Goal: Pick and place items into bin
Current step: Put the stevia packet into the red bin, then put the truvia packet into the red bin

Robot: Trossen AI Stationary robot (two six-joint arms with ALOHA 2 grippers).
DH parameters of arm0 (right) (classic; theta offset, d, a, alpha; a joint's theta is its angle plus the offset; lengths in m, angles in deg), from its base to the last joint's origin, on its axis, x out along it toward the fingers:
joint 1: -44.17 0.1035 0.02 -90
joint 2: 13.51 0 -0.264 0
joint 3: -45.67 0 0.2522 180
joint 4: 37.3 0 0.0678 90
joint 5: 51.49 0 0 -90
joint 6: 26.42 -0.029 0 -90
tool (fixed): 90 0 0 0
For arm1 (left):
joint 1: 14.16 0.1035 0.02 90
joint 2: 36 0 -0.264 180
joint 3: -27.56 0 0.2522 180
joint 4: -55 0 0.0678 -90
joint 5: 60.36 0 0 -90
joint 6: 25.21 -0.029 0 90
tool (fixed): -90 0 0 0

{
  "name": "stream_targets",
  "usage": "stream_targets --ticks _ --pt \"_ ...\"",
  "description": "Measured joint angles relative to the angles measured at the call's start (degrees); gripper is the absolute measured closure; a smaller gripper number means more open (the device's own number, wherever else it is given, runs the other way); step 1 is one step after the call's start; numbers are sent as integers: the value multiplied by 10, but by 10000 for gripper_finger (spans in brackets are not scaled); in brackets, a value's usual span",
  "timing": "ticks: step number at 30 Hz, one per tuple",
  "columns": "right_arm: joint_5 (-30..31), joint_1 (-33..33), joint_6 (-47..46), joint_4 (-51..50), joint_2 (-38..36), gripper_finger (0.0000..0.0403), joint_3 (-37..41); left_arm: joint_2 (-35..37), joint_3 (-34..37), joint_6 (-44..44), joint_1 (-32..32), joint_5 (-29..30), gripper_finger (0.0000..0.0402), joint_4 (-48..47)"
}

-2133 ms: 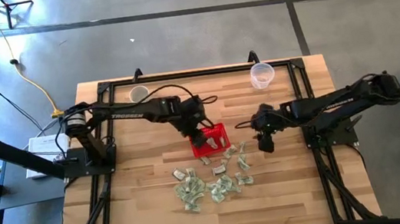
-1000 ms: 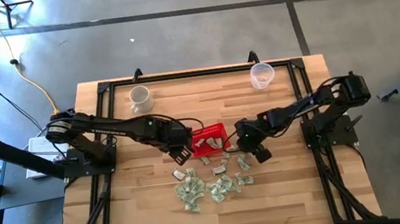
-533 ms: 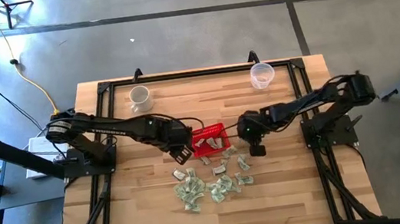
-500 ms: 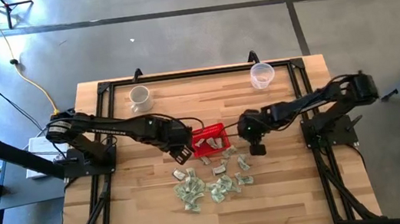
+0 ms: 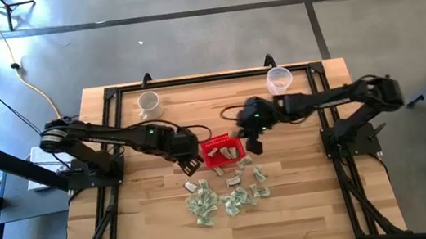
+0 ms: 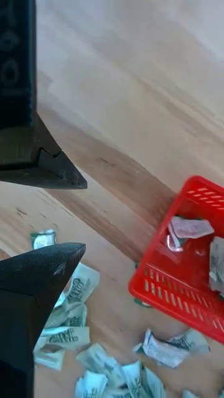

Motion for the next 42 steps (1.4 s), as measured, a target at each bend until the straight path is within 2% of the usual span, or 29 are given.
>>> stream_targets --ticks 3,6,10,14,17,20,25,29,33,36,42 --pt "-46 -2 24 -52 61 368 -54 50 75 33 -10 -5 218 83" --pt "-62 -8 32 -82 104 355 -83 95 157 71 -31 -7 218 177" --pt "-35 -7 32 -88 130 325 -99 127 237 101 -60 -8 218 266" --pt "13 2 33 -87 126 274 -123 129 268 90 -82 -8 218 278" --pt "65 13 64 -99 113 228 -141 126 271 25 -90 -4 218 283" --pt "123 34 93 -112 96 188 -155 125 272 -89 -91 -2 218 285" --pt "178 88 119 -164 74 145 -171 122 272 -272 -91 -58 218 297" --pt "202 142 17 -237 74 131 -180 99 272 -382 -90 -98 218 307" --pt "263 194 -226 -312 72 130 -180 67 272 -468 -90 -121 218 318" --pt "317 232 -356 -348 63 130 -180 50 272 -501 -90 -124 218 325" --pt "379 286 -487 -453 48 130 -178 11 271 -532 -90 -112 218 352"
